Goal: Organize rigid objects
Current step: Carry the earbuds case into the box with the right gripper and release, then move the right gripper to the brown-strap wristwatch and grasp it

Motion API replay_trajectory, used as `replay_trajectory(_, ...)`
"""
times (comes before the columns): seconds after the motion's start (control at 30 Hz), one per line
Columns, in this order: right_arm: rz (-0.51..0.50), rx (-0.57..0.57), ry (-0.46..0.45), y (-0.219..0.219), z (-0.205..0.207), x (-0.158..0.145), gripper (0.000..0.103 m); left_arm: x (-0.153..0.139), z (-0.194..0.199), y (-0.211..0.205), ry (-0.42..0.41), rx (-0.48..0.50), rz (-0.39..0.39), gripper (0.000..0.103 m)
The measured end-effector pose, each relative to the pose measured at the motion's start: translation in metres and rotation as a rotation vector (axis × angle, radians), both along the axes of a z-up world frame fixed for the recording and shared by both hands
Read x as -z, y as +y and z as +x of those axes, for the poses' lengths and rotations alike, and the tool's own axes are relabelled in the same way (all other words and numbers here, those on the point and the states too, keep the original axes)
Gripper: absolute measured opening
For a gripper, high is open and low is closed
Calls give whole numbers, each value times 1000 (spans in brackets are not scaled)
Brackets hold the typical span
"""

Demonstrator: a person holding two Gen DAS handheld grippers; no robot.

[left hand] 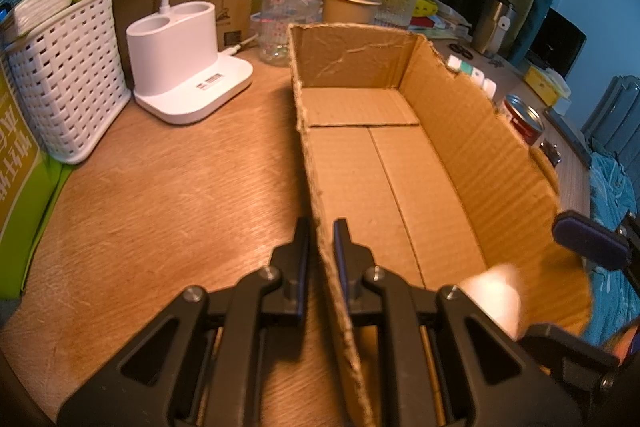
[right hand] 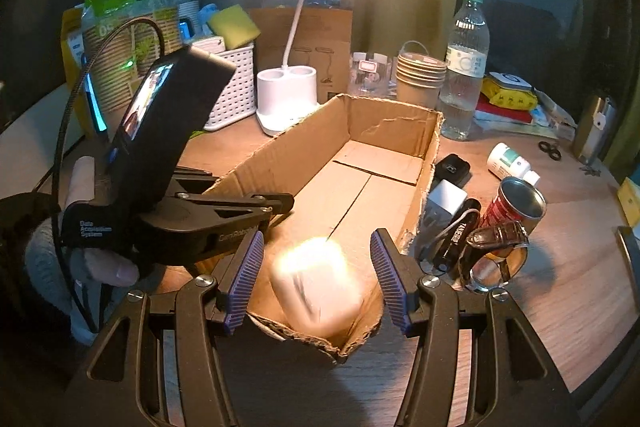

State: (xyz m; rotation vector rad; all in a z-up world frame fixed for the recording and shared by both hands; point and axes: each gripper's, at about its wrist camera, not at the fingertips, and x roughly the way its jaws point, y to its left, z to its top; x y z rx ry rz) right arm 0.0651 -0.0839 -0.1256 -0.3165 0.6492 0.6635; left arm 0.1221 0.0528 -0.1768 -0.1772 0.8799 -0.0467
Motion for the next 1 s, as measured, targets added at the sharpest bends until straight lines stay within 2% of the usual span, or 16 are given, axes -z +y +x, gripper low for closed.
replay_trajectory(0.07, -20, -1, -15, 2, -3, 1, 59, 1, 0, 2, 2, -2, -1, 13)
replay_trajectory(0.43, 28, 45, -46, -17, 2, -13, 59, 0, 0, 1, 2, -5, 0, 13)
replay_trajectory(0.8, 71, 148, -83, -51, 15, -27, 60, 1, 0, 1, 1, -5, 0, 13)
replay_trajectory(1.0, 70, 222, -96, -69, 25, -26, 65, 1, 0, 1, 1, -5, 1, 13)
